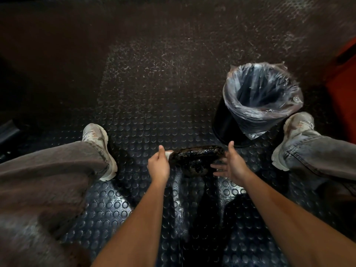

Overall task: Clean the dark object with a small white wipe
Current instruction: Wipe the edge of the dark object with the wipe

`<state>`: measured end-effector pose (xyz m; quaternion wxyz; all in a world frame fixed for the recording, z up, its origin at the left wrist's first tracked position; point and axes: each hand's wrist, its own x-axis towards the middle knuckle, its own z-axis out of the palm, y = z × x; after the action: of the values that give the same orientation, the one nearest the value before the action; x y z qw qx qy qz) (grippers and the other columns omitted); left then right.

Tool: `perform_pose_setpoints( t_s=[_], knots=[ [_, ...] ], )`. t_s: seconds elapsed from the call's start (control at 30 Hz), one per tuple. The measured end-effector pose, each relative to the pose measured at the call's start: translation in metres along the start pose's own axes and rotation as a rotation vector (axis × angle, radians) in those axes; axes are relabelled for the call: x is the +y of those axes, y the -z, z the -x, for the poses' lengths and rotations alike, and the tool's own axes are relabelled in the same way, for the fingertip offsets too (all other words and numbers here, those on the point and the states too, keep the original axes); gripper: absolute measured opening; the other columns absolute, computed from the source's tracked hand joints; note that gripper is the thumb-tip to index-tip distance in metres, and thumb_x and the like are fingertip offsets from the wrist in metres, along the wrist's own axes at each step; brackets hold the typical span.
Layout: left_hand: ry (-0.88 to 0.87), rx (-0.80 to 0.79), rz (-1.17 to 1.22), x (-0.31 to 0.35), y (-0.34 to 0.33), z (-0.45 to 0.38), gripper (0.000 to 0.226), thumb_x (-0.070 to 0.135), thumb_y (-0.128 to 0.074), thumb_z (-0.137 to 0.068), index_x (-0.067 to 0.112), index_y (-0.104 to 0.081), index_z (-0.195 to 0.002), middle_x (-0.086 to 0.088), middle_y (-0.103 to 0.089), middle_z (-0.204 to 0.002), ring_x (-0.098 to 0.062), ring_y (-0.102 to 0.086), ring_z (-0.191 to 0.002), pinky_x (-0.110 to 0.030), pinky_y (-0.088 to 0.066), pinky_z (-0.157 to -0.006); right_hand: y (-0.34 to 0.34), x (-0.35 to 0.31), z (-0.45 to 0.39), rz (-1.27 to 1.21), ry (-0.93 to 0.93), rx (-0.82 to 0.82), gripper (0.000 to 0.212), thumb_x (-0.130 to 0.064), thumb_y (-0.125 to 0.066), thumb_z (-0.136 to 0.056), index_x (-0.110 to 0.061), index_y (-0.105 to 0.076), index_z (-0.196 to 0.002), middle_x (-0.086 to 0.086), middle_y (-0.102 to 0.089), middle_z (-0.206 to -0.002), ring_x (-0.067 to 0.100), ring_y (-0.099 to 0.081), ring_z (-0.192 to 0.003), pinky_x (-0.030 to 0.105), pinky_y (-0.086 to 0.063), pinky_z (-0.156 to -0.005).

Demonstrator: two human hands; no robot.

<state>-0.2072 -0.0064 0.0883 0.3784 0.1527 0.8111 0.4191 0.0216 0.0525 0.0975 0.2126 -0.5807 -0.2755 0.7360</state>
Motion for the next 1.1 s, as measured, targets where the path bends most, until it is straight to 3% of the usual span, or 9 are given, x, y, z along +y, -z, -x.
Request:
perform_pose_setpoints(
  t_s=[0.1,0.23,0.33,0.47,0.57,0.73,0.83,0.97,1.1],
  knots=[
    [0.046,-0.062,-0.086,0.004,-0.003,-0.007,0.059,0.052,-0.045,-0.103,0.003,-0.073,-0.085,-0.005,-0.071,-0.078,-0.02,-0.062,-0.074,-0.033,-0.045,-0.072,0.0,0.0,0.001,0.005,-0.004,-0.002,0.084,-0.073,-0.021,-0.096,-0.02,-0.014,-0.161,0.017,-0.03,-0.161,0.038,-0.062,-0.119,0.061,-0.049,-0.101],
    [-0.125,-0.289,0.055,0.03,-0.005,0.001,0.055,0.046,-0.044,-0.105,0.012,-0.08,-0.083,0.005,-0.078,-0.085,-0.008,-0.07,-0.088,-0.021,-0.046,-0.081,0.001,0.001,0.0,0.011,-0.002,0.0,0.086,-0.075,-0.022,-0.094,-0.022,-0.011,-0.161,0.018,-0.027,-0.162,0.037,-0.063,-0.117,0.06,-0.051,-0.098],
    [-0.146,-0.144,0.116,0.023,-0.004,0.005,0.055,0.048,-0.044,-0.104,0.015,-0.08,-0.078,0.007,-0.077,-0.082,-0.009,-0.068,-0.088,-0.024,-0.048,-0.084,0.002,0.002,-0.002,0.012,0.001,0.004,0.089,-0.077,-0.025,-0.092,-0.023,-0.01,-0.161,0.018,-0.025,-0.163,0.036,-0.065,-0.115,0.058,-0.054,-0.095],
    [0.003,0.043,-0.024,0.002,0.002,-0.002,0.059,0.051,-0.044,-0.103,0.005,-0.07,-0.079,-0.002,-0.067,-0.074,-0.019,-0.06,-0.073,-0.033,-0.044,-0.07,0.002,0.002,-0.002,0.009,-0.003,0.006,0.088,-0.076,-0.024,-0.093,-0.021,-0.013,-0.161,0.018,-0.028,-0.162,0.036,-0.065,-0.116,0.059,-0.053,-0.097],
    [0.041,-0.046,-0.116,0.008,-0.004,-0.007,0.053,0.05,-0.044,-0.104,0.014,-0.071,-0.077,-0.001,-0.069,-0.078,-0.016,-0.061,-0.074,-0.031,-0.044,-0.071,0.0,0.001,-0.001,-0.002,-0.015,0.014,0.087,-0.076,-0.025,-0.093,-0.022,-0.012,-0.161,0.019,-0.026,-0.163,0.037,-0.065,-0.116,0.059,-0.053,-0.096],
    [-0.144,-0.311,-0.026,0.033,-0.007,-0.001,0.054,0.05,-0.045,-0.104,0.016,-0.08,-0.081,0.003,-0.077,-0.083,-0.009,-0.071,-0.081,-0.014,-0.047,-0.069,-0.001,0.0,0.002,-0.007,-0.004,0.024,0.084,-0.072,-0.022,-0.096,-0.02,-0.016,-0.161,0.018,-0.033,-0.16,0.038,-0.063,-0.117,0.062,-0.05,-0.099],
    [-0.196,-0.253,0.054,0.026,-0.001,0.004,0.052,0.051,-0.045,-0.104,0.021,-0.081,-0.08,0.005,-0.077,-0.085,-0.006,-0.069,-0.083,-0.012,-0.047,-0.073,-0.001,0.001,0.001,-0.016,-0.015,0.027,0.086,-0.074,-0.024,-0.095,-0.02,-0.015,-0.161,0.018,-0.033,-0.16,0.037,-0.064,-0.116,0.062,-0.05,-0.099],
    [-0.056,-0.048,-0.105,0.008,0.003,-0.002,0.057,0.055,-0.042,-0.103,0.013,-0.075,-0.081,-0.002,-0.07,-0.075,-0.021,-0.065,-0.077,-0.033,-0.045,-0.067,-0.002,0.0,0.002,-0.015,-0.012,0.022,0.084,-0.073,-0.023,-0.096,-0.02,-0.016,-0.161,0.017,-0.033,-0.16,0.037,-0.064,-0.117,0.062,-0.05,-0.099],
    [-0.027,-0.138,-0.25,0.023,-0.004,-0.012,0.052,0.054,-0.041,-0.103,0.024,-0.078,-0.082,0.001,-0.073,-0.084,-0.018,-0.065,-0.084,-0.031,-0.043,-0.072,-0.002,-0.001,0.002,-0.008,-0.02,0.024,0.083,-0.072,-0.022,-0.096,-0.019,-0.018,-0.16,0.016,-0.035,-0.159,0.037,-0.063,-0.117,0.062,-0.049,-0.1]
  ],
)
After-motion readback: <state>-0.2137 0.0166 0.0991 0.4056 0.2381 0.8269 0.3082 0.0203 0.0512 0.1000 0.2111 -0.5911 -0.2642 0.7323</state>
